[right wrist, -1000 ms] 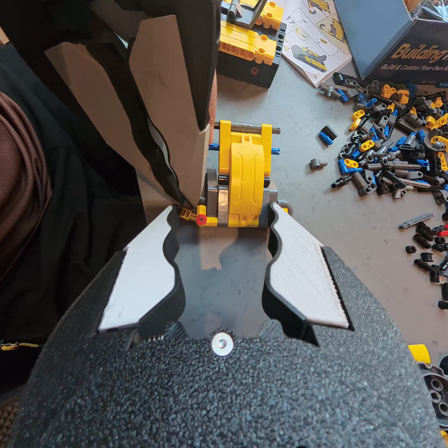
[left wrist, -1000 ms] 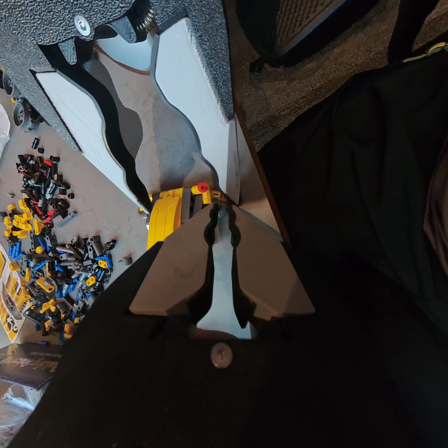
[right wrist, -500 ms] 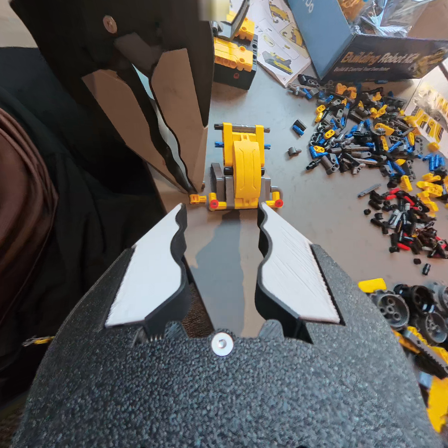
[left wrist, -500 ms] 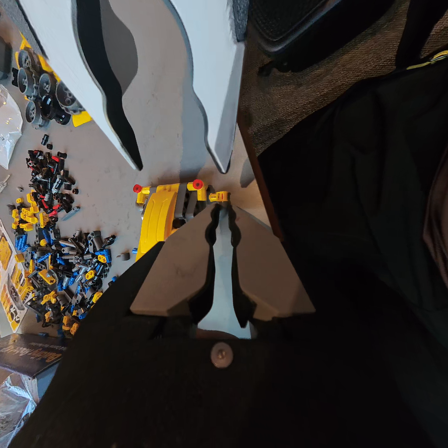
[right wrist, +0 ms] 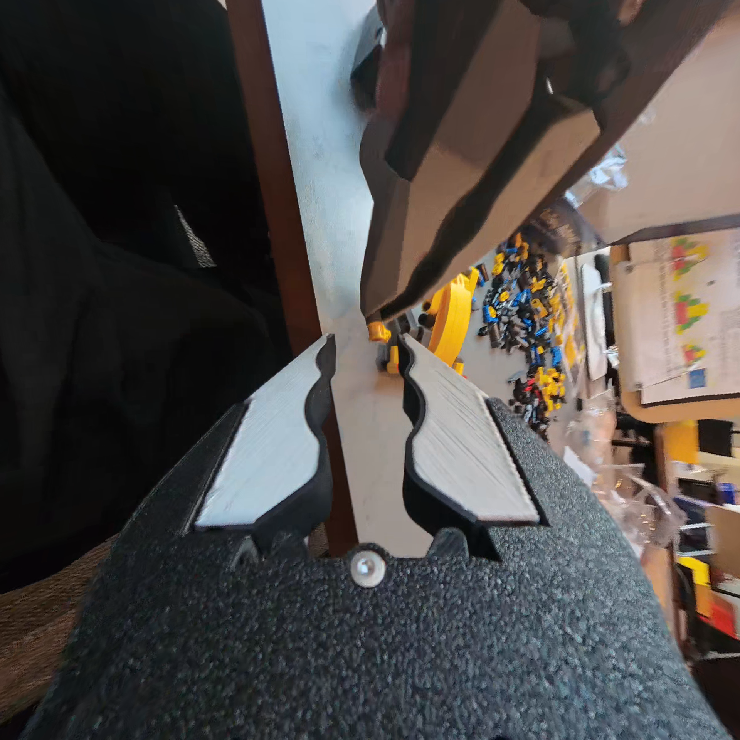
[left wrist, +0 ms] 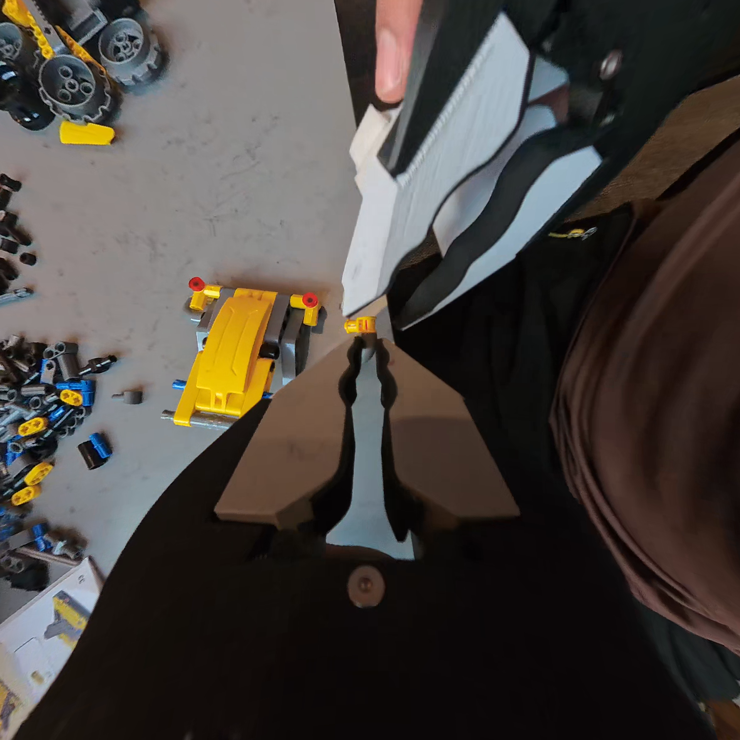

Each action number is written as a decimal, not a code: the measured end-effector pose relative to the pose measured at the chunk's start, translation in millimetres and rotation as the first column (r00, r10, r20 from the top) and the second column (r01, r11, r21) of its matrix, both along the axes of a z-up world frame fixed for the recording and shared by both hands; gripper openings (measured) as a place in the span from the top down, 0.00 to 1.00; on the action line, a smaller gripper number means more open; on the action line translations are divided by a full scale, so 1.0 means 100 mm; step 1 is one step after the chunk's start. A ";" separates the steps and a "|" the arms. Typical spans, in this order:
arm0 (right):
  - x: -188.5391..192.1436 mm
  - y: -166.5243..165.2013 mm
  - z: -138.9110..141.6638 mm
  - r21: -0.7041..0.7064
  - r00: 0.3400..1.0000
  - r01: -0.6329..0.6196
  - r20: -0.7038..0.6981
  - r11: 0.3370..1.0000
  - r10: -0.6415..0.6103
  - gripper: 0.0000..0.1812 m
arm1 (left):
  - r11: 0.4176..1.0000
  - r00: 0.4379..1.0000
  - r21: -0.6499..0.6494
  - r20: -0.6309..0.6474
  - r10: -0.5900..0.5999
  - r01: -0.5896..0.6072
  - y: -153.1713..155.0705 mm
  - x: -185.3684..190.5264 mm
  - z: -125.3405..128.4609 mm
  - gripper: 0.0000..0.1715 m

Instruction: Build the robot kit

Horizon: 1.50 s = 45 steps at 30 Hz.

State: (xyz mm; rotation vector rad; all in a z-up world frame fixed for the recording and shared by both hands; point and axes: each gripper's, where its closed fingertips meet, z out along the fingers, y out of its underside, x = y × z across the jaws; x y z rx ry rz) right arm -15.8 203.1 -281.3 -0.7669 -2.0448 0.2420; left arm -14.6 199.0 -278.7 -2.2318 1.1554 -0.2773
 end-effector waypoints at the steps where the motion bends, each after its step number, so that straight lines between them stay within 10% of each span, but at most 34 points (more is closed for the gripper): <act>1: -0.02 -0.01 0.01 0.020 1.000 -0.005 -0.009 1.000 0.006 0.83 | 1.000 1.000 -0.009 0.013 -0.003 0.003 0.00 0.02 0.02 0.98; 15: 0.01 0.10 -0.07 0.058 1.000 0.027 0.001 0.998 -0.027 0.96 | 0.997 0.999 0.066 0.010 0.034 -0.035 0.04 0.02 0.05 0.99; 23: 0.09 0.35 0.08 -0.046 0.991 0.120 -0.050 0.992 -0.123 0.96 | 0.940 0.893 0.340 -0.425 0.149 0.005 0.40 -0.31 0.08 0.65; 45: 0.18 0.67 -0.16 0.214 0.991 0.070 0.094 0.974 -0.091 0.95 | 0.970 0.972 -0.131 -0.143 0.186 -0.205 0.60 -0.58 -0.09 0.73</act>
